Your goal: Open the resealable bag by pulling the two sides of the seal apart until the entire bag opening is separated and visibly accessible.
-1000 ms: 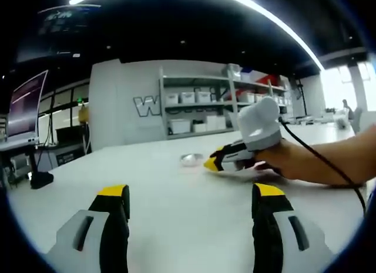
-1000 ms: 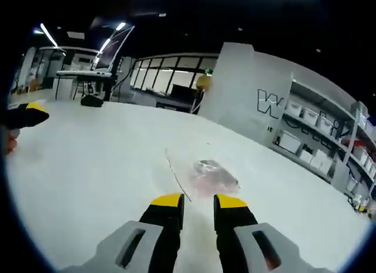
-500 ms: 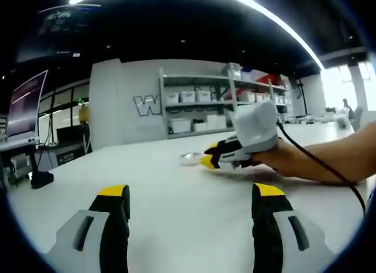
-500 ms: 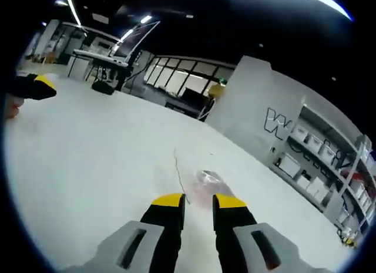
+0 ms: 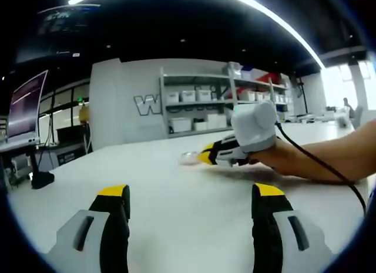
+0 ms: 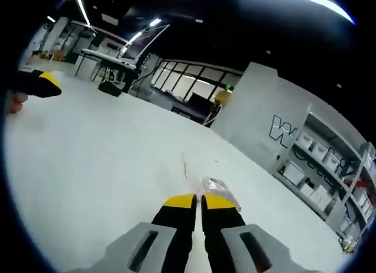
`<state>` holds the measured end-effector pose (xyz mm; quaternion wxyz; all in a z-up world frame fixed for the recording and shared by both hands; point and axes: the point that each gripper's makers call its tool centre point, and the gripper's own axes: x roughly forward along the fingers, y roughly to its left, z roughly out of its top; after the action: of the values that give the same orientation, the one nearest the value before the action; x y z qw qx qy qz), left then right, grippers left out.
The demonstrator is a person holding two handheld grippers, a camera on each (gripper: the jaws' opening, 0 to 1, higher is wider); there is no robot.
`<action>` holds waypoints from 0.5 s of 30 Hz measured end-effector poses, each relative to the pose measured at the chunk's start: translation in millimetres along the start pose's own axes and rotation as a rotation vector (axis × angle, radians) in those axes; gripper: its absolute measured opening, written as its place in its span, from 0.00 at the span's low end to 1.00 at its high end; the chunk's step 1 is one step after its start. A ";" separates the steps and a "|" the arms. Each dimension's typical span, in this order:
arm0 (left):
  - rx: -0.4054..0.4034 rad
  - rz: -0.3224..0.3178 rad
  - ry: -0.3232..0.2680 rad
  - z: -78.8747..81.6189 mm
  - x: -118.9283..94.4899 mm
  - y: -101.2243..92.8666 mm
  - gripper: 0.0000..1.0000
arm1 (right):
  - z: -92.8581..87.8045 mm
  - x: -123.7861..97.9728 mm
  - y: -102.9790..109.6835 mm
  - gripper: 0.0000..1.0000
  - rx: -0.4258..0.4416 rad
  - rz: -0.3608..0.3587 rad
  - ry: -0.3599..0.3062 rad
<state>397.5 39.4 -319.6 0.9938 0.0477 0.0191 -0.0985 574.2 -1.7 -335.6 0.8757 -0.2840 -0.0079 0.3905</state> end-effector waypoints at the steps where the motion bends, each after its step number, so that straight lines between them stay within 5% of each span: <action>1: 0.000 0.000 0.001 -0.1 0.1 0.0 0.85 | 0.1 -0.3 -1.5 0.00 0.009 -0.003 0.000; 15: 0.001 0.003 0.000 0.2 0.5 -0.6 0.84 | -0.6 -1.5 -15.5 0.00 0.189 -0.022 -0.016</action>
<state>397.9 38.6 -319.5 0.9940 0.0483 0.0190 -0.0968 583.8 -11.3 -328.0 0.9028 -0.1970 0.0190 0.3819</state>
